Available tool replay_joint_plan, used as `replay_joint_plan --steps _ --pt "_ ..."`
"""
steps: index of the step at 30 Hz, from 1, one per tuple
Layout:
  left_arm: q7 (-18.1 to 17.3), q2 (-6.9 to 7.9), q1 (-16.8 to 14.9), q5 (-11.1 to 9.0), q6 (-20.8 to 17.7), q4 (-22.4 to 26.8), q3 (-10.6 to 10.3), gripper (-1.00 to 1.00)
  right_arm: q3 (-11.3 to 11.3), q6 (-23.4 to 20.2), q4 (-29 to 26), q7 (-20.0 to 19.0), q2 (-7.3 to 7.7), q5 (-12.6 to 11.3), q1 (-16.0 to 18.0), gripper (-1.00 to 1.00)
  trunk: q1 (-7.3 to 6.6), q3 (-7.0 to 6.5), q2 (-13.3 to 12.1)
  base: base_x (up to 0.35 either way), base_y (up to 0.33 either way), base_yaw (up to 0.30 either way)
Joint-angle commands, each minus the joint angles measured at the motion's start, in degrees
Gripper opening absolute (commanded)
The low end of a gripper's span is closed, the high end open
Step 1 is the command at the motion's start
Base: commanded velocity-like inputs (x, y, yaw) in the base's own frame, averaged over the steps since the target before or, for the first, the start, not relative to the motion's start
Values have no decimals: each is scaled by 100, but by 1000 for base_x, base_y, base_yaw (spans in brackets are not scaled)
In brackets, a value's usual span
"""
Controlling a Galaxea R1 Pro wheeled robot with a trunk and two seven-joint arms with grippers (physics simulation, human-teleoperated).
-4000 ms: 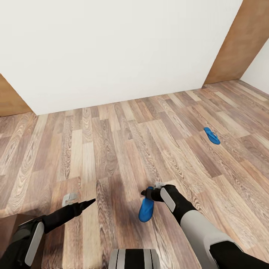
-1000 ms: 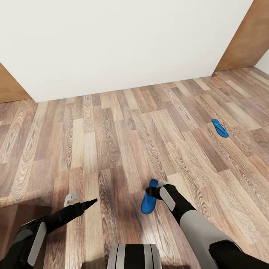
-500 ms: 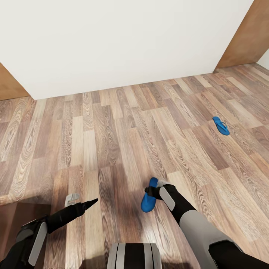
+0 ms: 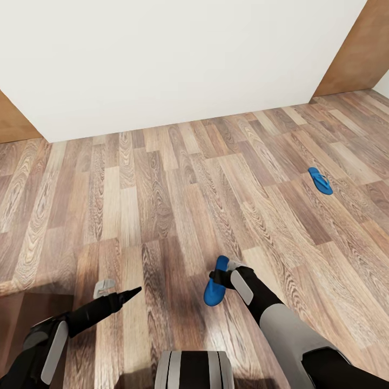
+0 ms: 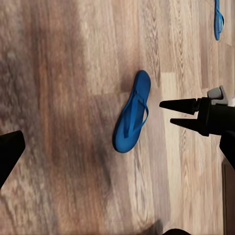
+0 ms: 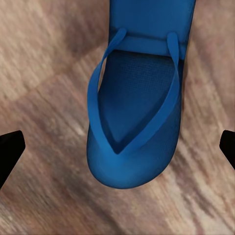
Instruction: In the bedroom, move the book from the bed onto either nightstand, and place the two sandals side by side next to the bed.
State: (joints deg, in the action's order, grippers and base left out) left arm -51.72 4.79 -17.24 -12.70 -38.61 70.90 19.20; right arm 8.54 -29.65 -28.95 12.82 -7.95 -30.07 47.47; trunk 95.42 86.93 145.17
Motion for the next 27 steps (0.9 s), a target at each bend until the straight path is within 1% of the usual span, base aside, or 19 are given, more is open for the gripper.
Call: replay_joint_plan --steps 1,3,4,5,6,7,9,11,12,13,14,15,17,20,23,27 --pt "-12 3 -3 -29 -37 6 8 100 34 -14 -9 54 4 -60 1 100 -1 3 1 0 0 0" --pt "-46 21 -5 -54 -47 68 19 100 34 -14 -7 52 4 -60 0 100 -1 3 1 0 0 0" --pt "-89 42 -12 -123 -84 319 36 100 34 -14 3 50 4 -60 1 100 -1 3 1 0 0 0" --pt "-102 49 -16 -173 -114 444 42 100 34 -14 9 49 4 -60 0 100 -1 3 1 0 0 0" --pt "-121 68 -24 -330 -228 721 51 100 34 -12 16 48 4 -60 1 100 -1 3 1 0 0 0" --pt "-128 78 -30 -437 -321 863 54 100 34 -11 19 47 4 -60 1 100 -1 3 1 0 0 0" --pt "-140 129 -47 -1001 -858 1430 61 100 34 -8 26 46 4 -60 0 100 -1 3 1 0 0 0" --pt "-139 193 -56 -1615 -1340 1837 67 100 34 -6 28 46 4 -60 0 100 -1 3 1 0 0 0" --pt "-138 224 -61 -1883 -1471 1943 72 100 34 -6 29 45 4 -60 -1 100 -1 3 1 0 0 0" --pt "-138 234 -63 -2005 -1519 1978 76 100 34 -6 29 45 4 -60 -1 100 -1 3 1 0 0 0" --pt "-137 261 -63 -2316 -1613 2046 120 100 34 -6 30 45 4 -60 -1 100 -1 3 1 0 0 0" --pt "-139 270 -64 -2470 -1649 2065 160 100 34 -5 30 45 4 -60 1 100 -1 3 1 0 0 0" --pt "-138 276 -64 -2615 -1679 2063 203 100 34 -5 30 46 4 -60 2 100 -1 3 1 0 0 0" --pt "-143 283 -64 -2733 -1713 2054 232 100 34 -5 30 45 4 -60 0 100 -1 3 1 0 0 0" --pt "-145 289 -64 -2760 -1724 2047 240 100 34 -4 30 45 4 -59 -1 100 -1 3 1 0 0 0" --pt "-145 292 -66 -2771 -1729 2036 233 100 34 2 30 47 4 -57 -1 100 9 92 7 0 0 0"
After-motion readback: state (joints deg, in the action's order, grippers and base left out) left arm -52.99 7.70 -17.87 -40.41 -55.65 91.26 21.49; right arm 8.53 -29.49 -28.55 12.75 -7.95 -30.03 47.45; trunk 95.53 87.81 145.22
